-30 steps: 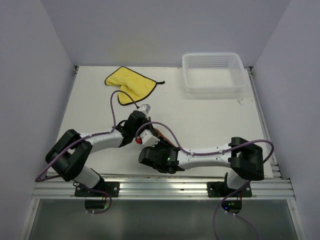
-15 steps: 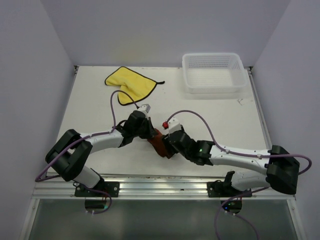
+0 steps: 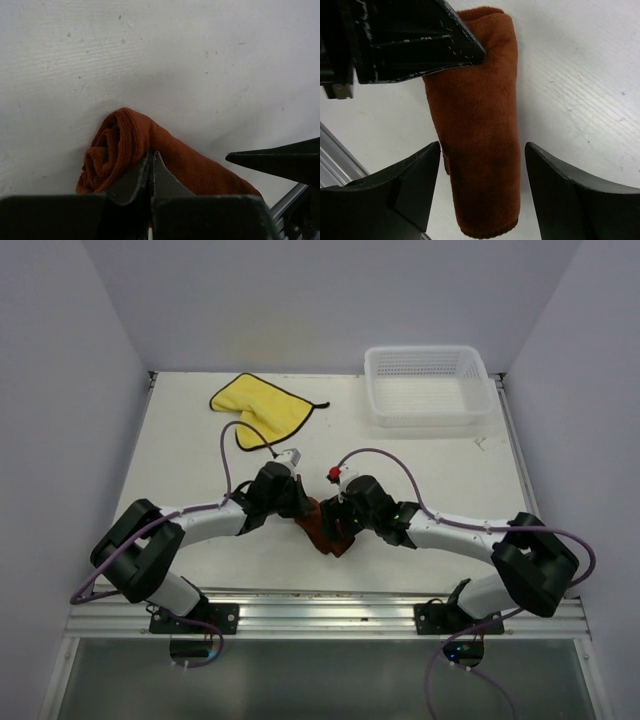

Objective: Roll the towels
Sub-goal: Roll the towel

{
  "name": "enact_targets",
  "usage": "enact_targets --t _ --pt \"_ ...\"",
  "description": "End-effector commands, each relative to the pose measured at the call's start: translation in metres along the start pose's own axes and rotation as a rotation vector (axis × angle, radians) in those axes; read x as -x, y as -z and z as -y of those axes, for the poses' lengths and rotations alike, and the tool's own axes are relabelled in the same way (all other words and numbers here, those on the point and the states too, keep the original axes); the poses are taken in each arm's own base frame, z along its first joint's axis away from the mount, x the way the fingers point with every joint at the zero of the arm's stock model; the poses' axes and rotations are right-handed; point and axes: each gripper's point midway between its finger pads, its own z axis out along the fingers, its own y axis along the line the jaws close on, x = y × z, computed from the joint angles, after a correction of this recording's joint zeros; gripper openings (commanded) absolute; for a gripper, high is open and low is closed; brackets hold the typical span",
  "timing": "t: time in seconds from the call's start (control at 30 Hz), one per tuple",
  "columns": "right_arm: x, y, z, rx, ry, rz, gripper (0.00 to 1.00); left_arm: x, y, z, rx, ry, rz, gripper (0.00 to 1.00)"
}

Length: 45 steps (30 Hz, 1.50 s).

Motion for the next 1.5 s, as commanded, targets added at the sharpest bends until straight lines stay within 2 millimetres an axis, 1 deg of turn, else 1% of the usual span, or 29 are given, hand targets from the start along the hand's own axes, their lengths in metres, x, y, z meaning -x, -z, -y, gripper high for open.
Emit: enact_targets --t 0.0,0.1,0.17,0.23,0.33,0.47,0.5,0.7,0.77,0.83,0.87,0.93,0.97,1.03,1.1,1.2,1.23,1.3,1.33,1.37,1.4,1.43,1.47 --pt "0.014 -0.011 -0.014 0.07 0.007 0.016 0.72 -0.011 0.004 -0.013 0.045 0.002 -0.018 0.0" --pt "0.009 -0.022 -0.014 0.08 0.004 -0.006 0.73 -0.01 0.004 -0.013 0.041 0.006 -0.017 0.0" --pt "0.004 -0.025 -0.016 0.092 -0.006 -0.017 0.73 -0.012 0.004 -0.014 0.043 0.007 -0.019 0.0" --pt "-0.001 -0.029 -0.011 0.07 -0.011 -0.024 0.73 -0.013 0.005 -0.014 0.041 0.009 -0.019 0.0" --pt "-0.015 -0.033 0.0 0.034 0.0 -0.053 0.73 -0.016 0.006 -0.016 0.041 0.011 -0.021 0.0" --pt "-0.031 -0.038 0.005 0.02 0.008 -0.09 0.7 -0.018 0.006 -0.018 0.044 0.015 -0.022 0.0" --pt "-0.031 -0.039 0.006 0.022 0.007 -0.087 0.7 -0.018 0.006 -0.019 0.044 0.015 -0.022 0.0" --pt "-0.037 -0.04 0.004 0.026 0.018 -0.104 0.64 -0.021 0.007 -0.02 0.045 0.019 -0.023 0.0" --pt "-0.04 -0.038 0.0 0.019 0.051 -0.113 0.61 -0.021 0.008 -0.021 0.048 0.02 -0.021 0.0" --pt "-0.042 -0.036 0.003 -0.019 0.09 -0.11 0.6 -0.023 0.009 -0.022 0.052 0.022 -0.022 0.0" --pt "-0.046 -0.034 -0.004 -0.022 0.119 -0.119 0.6 -0.022 0.01 -0.023 0.054 0.023 -0.018 0.0" --pt "-0.047 -0.033 -0.005 -0.075 0.169 -0.105 0.57 -0.023 0.011 -0.024 0.058 0.028 -0.017 0.0" --pt "-0.051 -0.031 -0.004 -0.099 0.184 -0.117 0.56 -0.023 0.011 -0.025 0.06 0.026 -0.017 0.0" --pt "-0.048 -0.031 0.0 -0.161 0.209 -0.099 0.52 -0.022 0.013 -0.026 0.069 0.026 -0.012 0.0" --pt "-0.048 -0.031 -0.002 -0.187 0.224 -0.093 0.46 -0.02 0.015 -0.025 0.07 0.025 -0.005 0.0" --pt "-0.045 -0.032 -0.003 -0.206 0.231 -0.08 0.4 -0.017 0.018 -0.025 0.076 0.024 0.004 0.0" --pt "-0.049 -0.029 -0.001 -0.217 0.241 -0.098 0.34 -0.017 0.019 -0.026 0.081 0.022 0.005 0.0" --pt "-0.047 -0.028 -0.004 -0.228 0.264 -0.091 0.28 -0.009 0.022 -0.025 0.092 0.016 0.027 0.0" --pt "-0.046 -0.027 -0.005 -0.233 0.272 -0.091 0.24 -0.008 0.024 -0.026 0.103 0.014 0.022 0.0" --pt "-0.046 -0.025 -0.005 -0.248 0.284 -0.091 0.2 0.003 0.027 -0.018 0.087 0.012 0.042 0.0" --pt "-0.045 -0.024 -0.005 -0.255 0.289 -0.09 0.17 0.01 0.029 -0.017 0.088 0.014 0.055 0.0" --pt "-0.044 -0.022 -0.007 -0.254 0.284 -0.084 0.15 0.021 0.032 -0.021 0.096 0.022 0.07 0.0" --pt "-0.045 -0.02 -0.005 -0.259 0.28 -0.084 0.09 0.035 0.038 -0.015 0.069 0.02 0.1 0.01"
